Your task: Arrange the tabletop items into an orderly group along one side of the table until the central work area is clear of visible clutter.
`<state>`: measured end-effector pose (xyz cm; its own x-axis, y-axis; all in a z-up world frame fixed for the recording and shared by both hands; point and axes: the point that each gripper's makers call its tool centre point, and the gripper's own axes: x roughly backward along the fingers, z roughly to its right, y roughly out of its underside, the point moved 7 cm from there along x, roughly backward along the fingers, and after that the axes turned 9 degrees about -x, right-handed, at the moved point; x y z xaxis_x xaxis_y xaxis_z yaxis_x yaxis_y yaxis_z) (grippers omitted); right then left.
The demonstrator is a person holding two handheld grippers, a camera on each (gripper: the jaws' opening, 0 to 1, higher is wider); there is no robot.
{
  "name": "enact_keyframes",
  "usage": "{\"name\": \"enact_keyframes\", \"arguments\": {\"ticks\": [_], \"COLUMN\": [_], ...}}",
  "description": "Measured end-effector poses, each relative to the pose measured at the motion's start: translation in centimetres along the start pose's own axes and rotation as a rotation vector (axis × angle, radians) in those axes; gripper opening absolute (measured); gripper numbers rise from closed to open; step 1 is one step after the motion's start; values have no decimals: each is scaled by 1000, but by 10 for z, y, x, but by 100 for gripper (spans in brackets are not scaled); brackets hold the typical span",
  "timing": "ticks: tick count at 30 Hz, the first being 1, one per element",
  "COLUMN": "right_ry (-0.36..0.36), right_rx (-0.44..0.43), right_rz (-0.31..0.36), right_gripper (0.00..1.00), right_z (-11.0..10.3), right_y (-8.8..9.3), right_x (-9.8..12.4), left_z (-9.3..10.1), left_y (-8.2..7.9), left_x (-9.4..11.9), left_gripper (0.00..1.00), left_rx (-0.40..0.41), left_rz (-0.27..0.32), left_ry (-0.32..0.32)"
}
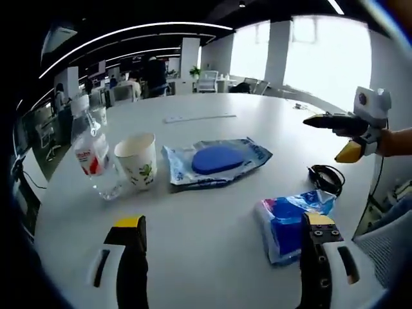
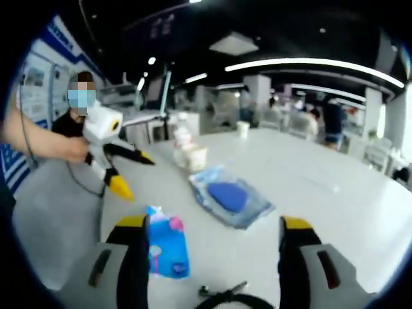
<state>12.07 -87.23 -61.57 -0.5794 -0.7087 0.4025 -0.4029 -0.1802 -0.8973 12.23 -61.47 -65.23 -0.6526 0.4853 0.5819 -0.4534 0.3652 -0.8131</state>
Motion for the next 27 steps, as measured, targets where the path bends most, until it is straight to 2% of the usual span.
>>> {"name": "enact_keyframes", "arguments": {"ticks": [4,8,11,15,19,21,22,24,27], "right_ry": [-11,24,56,64,67,87,92,96,102], "right_rx": [-25,-111,-192,-314,-329,-374,-424,-438,-423], "right_rz": [-49,-84,-105,-152,-190,-202,-196,-180,-166], "right_gripper": [75,64,59,53,49,48,47,43,37], "right_z": [-22,-36,-44,-54,-59,-56,-56,-54,-55], "right_y": [23,42,53,66,77,82,82,79,73], "right_x": [10,20,23,24,17,12,9,5,-3], "left_z": [12,22,33,39,42,45,46,52,55], "left_y": [3,8,8,13,17,19,20,18,19], "left_x": [-5,-9,-11,-16,-19,-22,-24,-25,-24], "left_gripper": [99,99,99,98,94,92,90,81,52], "left_rx": [-11,-28,-43,-36,-23,-20,-22,-11,-20], "left_rz": [-16,-54,-58,-78,-91,-104,-114,-113,-141], "left_ry": [32,68,86,100,114,130,139,177,208]}}
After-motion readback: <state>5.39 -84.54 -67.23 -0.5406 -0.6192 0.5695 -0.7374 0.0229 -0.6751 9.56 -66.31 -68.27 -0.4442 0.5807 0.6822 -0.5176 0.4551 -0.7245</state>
